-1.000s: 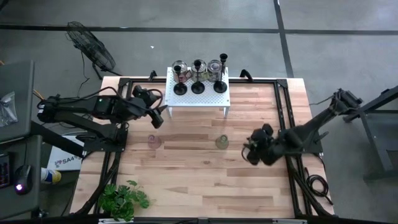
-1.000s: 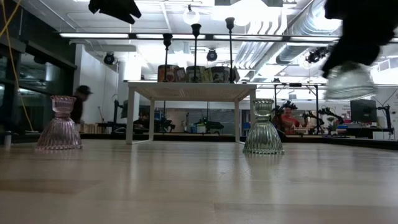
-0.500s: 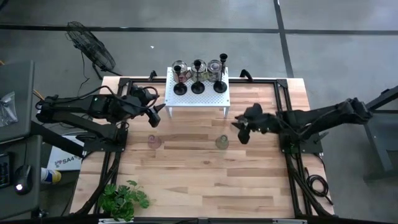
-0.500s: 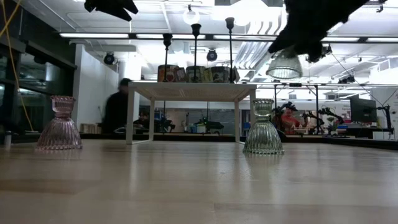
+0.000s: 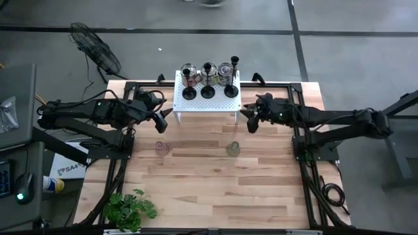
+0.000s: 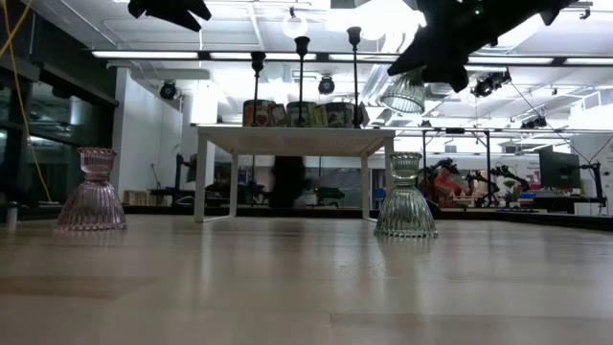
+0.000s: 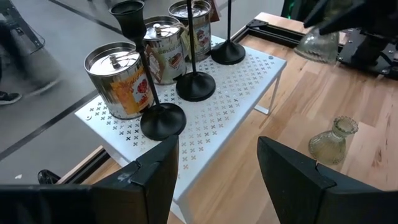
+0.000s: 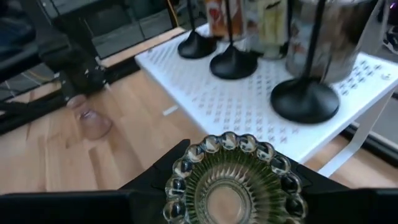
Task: Pick & Place candle stick holders
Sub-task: Put the right transparent candle holder on the shelf
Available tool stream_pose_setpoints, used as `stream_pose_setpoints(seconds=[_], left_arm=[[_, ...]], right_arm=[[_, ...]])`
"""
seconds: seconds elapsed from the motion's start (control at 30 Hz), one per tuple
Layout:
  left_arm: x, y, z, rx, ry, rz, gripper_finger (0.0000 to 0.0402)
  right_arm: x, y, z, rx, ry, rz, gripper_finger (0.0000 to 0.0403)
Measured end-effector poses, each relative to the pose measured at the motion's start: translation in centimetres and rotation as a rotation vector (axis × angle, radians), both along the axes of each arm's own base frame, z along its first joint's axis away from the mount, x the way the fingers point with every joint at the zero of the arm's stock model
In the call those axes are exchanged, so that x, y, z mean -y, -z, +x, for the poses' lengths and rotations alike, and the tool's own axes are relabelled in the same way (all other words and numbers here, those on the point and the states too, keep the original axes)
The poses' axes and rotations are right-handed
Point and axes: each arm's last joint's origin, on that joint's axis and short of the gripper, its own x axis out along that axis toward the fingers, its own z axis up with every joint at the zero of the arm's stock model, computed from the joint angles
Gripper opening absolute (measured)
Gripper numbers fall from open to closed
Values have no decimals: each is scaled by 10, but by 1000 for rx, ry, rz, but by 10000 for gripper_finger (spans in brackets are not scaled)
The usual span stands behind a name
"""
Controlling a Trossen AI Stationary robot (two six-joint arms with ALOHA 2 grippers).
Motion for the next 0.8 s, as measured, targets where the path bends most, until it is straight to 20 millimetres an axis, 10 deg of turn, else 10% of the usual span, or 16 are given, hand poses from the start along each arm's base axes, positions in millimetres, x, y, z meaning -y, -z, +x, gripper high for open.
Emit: stream_pose_setpoints(seconds=[0.3,0.8], left_arm=[[0,0,0,5,-7,5,212],[0,-1,-1,13,0,0,212]], right_arm=[[28,-2,10,37,54,-33,137],[51,-29,81,-182,6,-23,137]])
